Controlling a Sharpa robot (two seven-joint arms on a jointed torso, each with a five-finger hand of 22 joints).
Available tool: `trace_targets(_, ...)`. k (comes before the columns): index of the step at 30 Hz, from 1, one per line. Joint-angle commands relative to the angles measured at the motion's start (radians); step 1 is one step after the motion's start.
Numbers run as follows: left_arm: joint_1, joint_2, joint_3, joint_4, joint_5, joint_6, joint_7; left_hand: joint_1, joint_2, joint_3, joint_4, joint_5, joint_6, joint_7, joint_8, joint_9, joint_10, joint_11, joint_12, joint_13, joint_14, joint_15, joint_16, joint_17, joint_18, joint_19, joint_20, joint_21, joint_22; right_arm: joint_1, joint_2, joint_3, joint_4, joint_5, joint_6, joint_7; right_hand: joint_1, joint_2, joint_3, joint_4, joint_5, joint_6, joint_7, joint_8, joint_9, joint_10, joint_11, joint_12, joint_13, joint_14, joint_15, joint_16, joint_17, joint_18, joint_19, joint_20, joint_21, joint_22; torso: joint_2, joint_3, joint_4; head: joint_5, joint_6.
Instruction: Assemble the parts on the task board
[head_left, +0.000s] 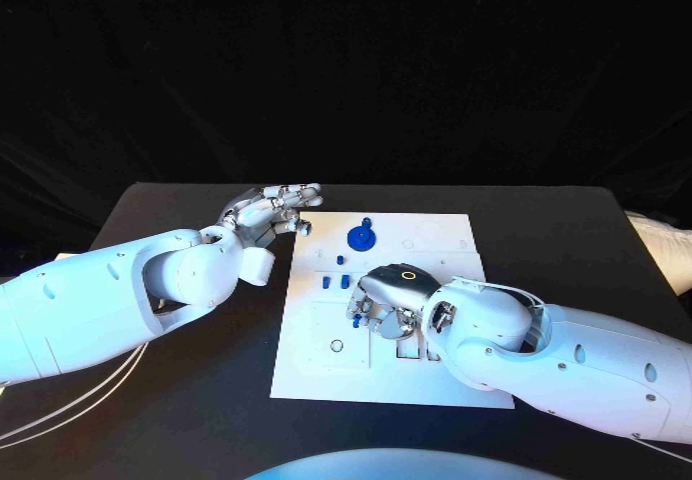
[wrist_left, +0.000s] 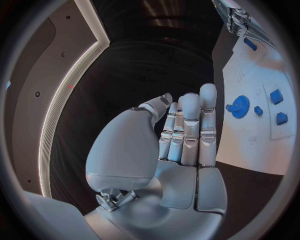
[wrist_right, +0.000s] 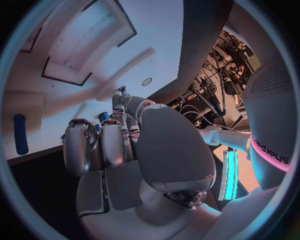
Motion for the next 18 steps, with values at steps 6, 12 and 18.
trace_targets(6, 0.000, 0.000, 0.001, 0.003, -0.004, 0.023, 0.000, 0.011, -0.001, -0.003, 0.000, -0.002, -0.009, 0.000, 0.001, -0.001, -0.009, 0.001, 0.003, 0.000, -0.007, 0.000, -0.006, -0.001, 0.013, -0.008, 0.000, -0.004, -0.002, -0.001, 0.006, -0.003, -0.007, -0.046, 0.055, -0.020, -0.006, 0.001, 0.005, -0.003, 0.004, 0.002, 0.008, 0.004, 0.002, -0.002, -0.002, -0.001, 0.000, 0.035, 0.004, 0.001, -0.001, 0.006, 0.001, 0.000, -0.001, 0.042, 0.000, 0.0005, -0.0008, 0.000, -0.004)
trace_targets(12, 0.000, 0.000, 0.001, 0.003, -0.005, 0.024, -0.001, 0.011, 0.000, -0.005, -0.001, -0.002, -0.011, 0.001, 0.001, -0.001, -0.012, 0.002, 0.004, 0.000, -0.009, 0.000, -0.007, -0.005, 0.014, -0.009, 0.000, -0.008, -0.004, -0.001, 0.009, -0.004, -0.009, -0.059, 0.068, -0.027, -0.006, 0.001, 0.005, -0.003, 0.004, 0.002, 0.008, 0.004, 0.002, -0.002, -0.002, -0.001, 0.000, 0.035, 0.004, 0.001, -0.001, 0.006, 0.001, 0.000, -0.001, 0.042, -0.001, 0.0002, -0.0001, -0.001, -0.005)
trace_targets(18, 0.000, 0.000, 0.001, 0.003, -0.005, 0.025, -0.003, 0.012, 0.000, -0.005, -0.001, -0.002, -0.012, 0.001, 0.001, -0.001, -0.013, 0.002, 0.004, 0.000, -0.009, 0.001, -0.008, -0.007, 0.014, -0.011, 0.000, -0.012, -0.007, -0.001, 0.014, -0.005, -0.010, -0.064, 0.079, -0.027, -0.007, 0.001, 0.004, -0.004, 0.004, 0.002, 0.008, 0.004, 0.002, -0.002, -0.002, -0.001, -0.001, 0.035, 0.004, 0.000, -0.003, 0.006, 0.001, 0.000, -0.001, 0.041, -0.001, 0.0001, -0.0001, -0.002, -0.005)
